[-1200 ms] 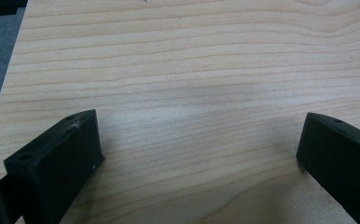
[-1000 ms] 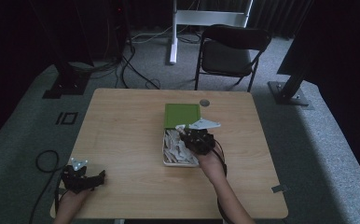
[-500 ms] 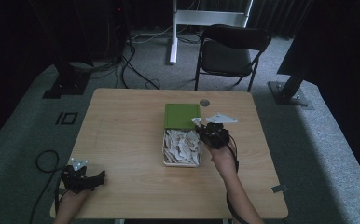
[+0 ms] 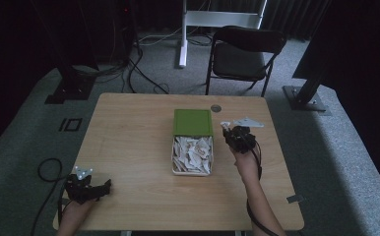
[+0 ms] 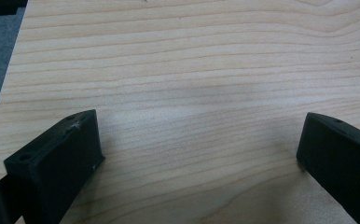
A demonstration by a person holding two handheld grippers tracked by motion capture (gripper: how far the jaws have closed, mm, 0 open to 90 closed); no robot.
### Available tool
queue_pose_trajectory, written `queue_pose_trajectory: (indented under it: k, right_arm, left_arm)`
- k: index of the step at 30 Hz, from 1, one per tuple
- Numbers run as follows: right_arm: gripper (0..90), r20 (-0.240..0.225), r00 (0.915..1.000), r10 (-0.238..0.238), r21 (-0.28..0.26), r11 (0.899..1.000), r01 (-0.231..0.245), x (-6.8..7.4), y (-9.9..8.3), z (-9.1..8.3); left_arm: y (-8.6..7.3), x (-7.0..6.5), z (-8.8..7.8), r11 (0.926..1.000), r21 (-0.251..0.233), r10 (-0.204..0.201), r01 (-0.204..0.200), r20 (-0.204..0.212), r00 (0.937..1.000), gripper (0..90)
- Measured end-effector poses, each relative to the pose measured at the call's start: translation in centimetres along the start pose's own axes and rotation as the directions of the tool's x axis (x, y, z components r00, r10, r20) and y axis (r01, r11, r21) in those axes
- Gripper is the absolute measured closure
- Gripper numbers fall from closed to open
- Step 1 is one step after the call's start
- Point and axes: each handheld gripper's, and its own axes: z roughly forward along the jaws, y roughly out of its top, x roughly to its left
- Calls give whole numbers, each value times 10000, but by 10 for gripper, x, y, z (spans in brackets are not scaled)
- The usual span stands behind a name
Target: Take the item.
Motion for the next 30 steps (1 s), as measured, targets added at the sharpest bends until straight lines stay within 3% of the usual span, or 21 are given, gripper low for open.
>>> queue_pose_trajectory:
  k: [6, 14, 30]
  right_arm:
    - [789, 63, 9993, 362, 103, 9993, -362, -14, -7, 11]
    - [789, 655, 9959, 622, 325, 9974, -644, -30, -19, 30]
    - [789, 1220, 9856, 1171, 1081, 9855, -1305, -45, -38, 74]
  left_arm:
    - [0, 0, 0, 10000, 0, -1, 1, 1, 10000, 7]
    - [0, 0, 0, 10000, -2, -2, 2, 0, 10000, 7]
    - [0, 0, 0, 10000, -2, -1, 1, 0, 10000, 7]
